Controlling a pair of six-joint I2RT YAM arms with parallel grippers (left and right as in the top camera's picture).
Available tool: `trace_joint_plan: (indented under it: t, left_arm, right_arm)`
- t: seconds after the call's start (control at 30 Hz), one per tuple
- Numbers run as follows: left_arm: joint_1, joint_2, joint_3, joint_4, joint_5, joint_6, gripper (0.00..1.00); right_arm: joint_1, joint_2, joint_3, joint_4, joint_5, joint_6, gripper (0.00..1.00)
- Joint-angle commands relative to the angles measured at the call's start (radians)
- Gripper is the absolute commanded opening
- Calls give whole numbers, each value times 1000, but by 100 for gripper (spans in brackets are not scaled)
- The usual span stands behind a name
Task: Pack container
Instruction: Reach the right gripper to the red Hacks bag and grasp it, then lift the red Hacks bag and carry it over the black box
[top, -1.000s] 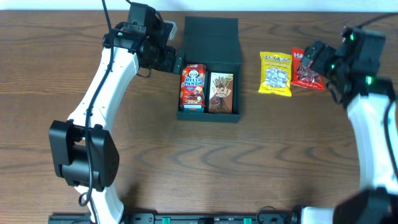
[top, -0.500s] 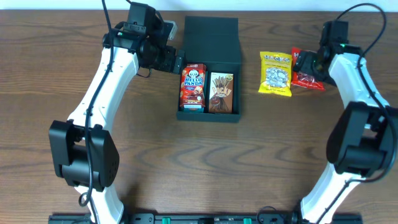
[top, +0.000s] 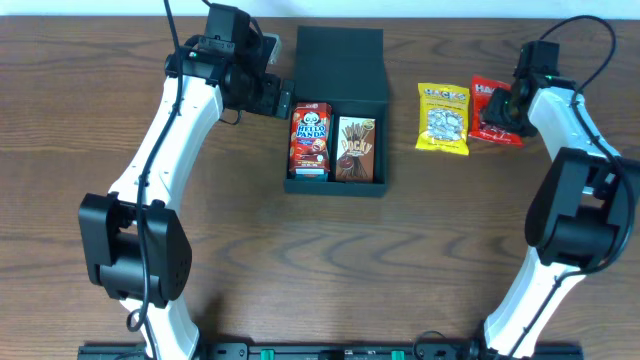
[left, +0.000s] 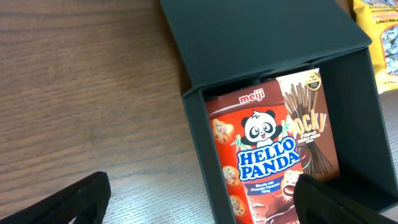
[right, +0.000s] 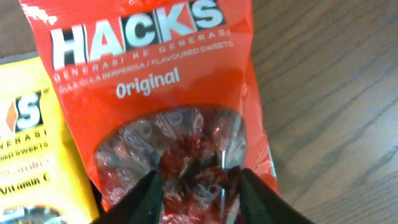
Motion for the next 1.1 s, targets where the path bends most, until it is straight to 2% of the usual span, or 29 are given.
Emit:
trace_joint_plan:
  t: [0.0,0.1,0.17,0.23,0.33,0.4,0.67,1.07]
  left_arm:
    - [9,-19,3,-10,-24,-8,95]
    - [9,-19,2,-9,-24,-7,95]
    - [9,-19,2,-9,-24,-7,95]
    - [9,-19,2,-9,-24,-8,95]
    - [9,-19,3,-10,-23,-11,95]
    - [9,-19,2,-10,-23,-11,95]
    - [9,-19,2,-8,-23,-29,95]
    - [9,-19,2,14,-23,-31,95]
  right_arm:
    - [-6,9,9,-17,-22,16,33]
    - [-6,9,9,-22,-22,19,29]
    - [-6,9,9,-24,-22,19,19]
    - [-6,9,9,-23,-22,19,14]
    - [-6,9,9,-24,-22,19,11]
    - [-6,9,9,-25,-22,19,2]
    - [-2,-20,13,-40,-23,18,1]
    - [91,-279,109,-65,-34,-35,1]
